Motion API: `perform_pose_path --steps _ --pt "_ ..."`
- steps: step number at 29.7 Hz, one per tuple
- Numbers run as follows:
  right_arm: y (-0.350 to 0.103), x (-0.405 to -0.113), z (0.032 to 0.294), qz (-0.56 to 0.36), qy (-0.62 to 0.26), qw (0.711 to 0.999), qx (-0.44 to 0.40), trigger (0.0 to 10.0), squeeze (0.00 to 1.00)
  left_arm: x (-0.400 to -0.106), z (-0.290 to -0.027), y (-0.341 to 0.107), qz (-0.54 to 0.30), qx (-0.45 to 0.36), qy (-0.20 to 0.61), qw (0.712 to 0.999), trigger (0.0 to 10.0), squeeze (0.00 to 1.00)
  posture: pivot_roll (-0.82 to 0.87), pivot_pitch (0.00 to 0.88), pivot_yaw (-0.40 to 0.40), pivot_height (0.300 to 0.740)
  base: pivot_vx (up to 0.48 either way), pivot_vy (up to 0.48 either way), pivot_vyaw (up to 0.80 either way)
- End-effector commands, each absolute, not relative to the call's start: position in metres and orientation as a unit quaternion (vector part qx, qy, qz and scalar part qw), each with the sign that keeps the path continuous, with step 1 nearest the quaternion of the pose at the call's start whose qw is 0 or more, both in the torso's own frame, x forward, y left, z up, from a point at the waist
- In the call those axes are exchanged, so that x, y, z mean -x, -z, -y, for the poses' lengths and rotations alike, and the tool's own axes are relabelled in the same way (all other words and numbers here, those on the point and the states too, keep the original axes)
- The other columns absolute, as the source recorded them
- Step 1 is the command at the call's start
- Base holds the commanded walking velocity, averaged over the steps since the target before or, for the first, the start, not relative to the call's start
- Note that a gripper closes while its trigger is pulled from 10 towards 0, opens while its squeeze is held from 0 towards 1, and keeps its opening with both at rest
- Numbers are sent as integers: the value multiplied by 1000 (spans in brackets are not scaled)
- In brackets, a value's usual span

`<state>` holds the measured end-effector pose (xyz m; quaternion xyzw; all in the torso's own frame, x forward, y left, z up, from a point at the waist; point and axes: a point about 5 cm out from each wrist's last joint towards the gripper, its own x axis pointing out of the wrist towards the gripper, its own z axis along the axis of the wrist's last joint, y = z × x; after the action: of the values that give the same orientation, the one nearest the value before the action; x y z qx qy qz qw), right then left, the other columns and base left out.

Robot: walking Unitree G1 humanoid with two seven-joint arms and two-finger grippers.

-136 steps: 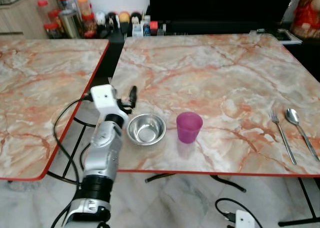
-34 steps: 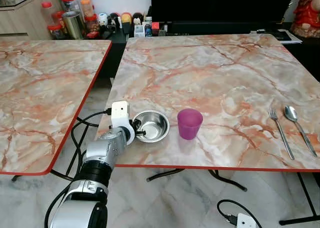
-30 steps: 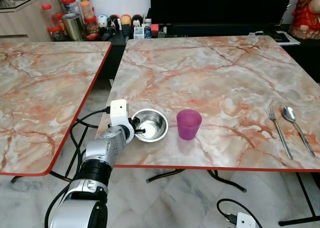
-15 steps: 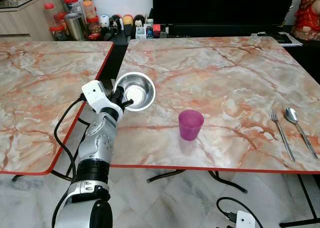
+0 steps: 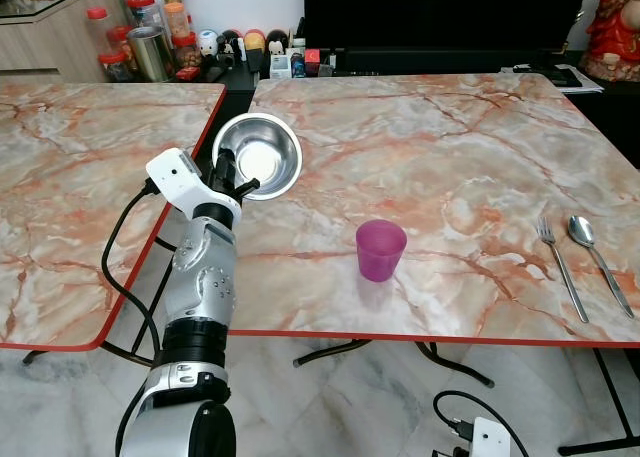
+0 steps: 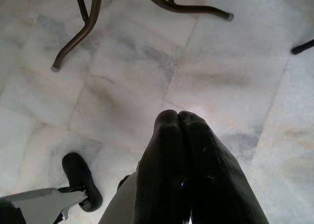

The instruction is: Setting the table

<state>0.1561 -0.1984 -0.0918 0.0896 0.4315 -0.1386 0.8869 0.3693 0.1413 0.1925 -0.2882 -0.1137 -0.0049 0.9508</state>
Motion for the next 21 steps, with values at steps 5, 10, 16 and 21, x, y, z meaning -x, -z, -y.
perform_pose_path --steps 5,10,16,21 --pt "91 -158 200 -431 136 888 -86 10000 0 -368 -138 -196 123 276 5 953 10000 0 -35 39 17 740 0 458 0" --pt "92 -156 201 -433 138 887 -85 10000 0 -368 -139 -196 123 271 5 955 10000 0 -32 39 13 740 0 480 0" --pt "91 -156 202 -436 138 886 -79 10000 0 -369 -139 -199 129 268 2 955 10000 0 -31 32 5 740 0 480 0" --pt "90 -159 203 -433 135 888 -77 10000 0 -368 -140 -201 132 264 1 956 10000 0 -29 26 4 740 0 480 0"
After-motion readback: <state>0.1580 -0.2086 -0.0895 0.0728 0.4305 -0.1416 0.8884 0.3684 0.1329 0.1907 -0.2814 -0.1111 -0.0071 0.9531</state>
